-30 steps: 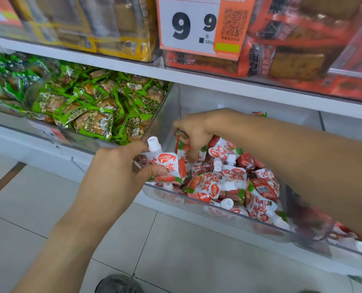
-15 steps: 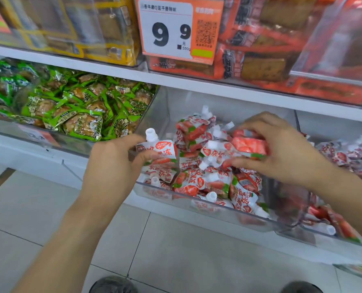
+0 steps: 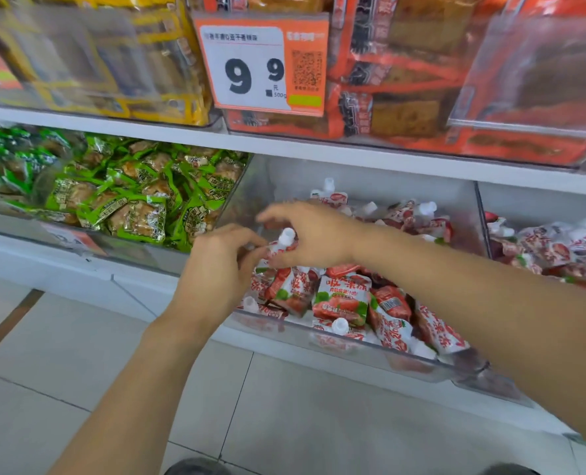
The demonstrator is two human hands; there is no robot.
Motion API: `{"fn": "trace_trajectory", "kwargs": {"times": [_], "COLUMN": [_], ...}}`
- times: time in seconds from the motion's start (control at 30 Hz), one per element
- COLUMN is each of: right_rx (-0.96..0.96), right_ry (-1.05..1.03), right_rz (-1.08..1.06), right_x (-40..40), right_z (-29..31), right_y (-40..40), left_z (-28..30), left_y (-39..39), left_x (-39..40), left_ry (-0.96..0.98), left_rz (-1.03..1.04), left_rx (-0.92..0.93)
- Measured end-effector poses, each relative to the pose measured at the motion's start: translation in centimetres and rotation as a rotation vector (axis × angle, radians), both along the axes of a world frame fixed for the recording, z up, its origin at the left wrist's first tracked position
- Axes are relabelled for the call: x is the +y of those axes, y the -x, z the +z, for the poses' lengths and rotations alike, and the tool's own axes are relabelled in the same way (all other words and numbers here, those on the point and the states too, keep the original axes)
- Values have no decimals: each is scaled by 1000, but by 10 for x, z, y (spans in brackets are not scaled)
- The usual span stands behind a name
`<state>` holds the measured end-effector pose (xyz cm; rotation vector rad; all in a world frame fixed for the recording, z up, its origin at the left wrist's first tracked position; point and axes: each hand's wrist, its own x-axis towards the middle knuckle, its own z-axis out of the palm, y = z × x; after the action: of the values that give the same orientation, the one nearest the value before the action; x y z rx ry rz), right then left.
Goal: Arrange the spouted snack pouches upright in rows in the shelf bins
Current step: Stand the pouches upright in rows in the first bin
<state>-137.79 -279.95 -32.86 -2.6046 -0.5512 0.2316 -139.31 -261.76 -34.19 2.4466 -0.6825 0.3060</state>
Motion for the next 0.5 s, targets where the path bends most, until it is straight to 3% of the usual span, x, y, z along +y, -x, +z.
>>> {"fn": "trace_trajectory", "kwargs": {"times": [0.07,0.3,0.37,0.5], "right_rx": [-14,-50,-25,-15], "right_ry": [38,-125,-137,-167], "right_rz": [2,-112,-95,-63], "right_x": [1,-16,-18,-22], "right_z": [-19,-33,-35,-34], "right_y": [-11,-14,-14,-14], "left_z": [0,16,18,6], "left_y": [-1,-10,-13,-16], "left_x": [5,-3,-7,-2], "left_ry": [-97,-616,-652,-484], "left_rz": [22,13,-76,-28], "left_rx": [123,513,629,730]}}
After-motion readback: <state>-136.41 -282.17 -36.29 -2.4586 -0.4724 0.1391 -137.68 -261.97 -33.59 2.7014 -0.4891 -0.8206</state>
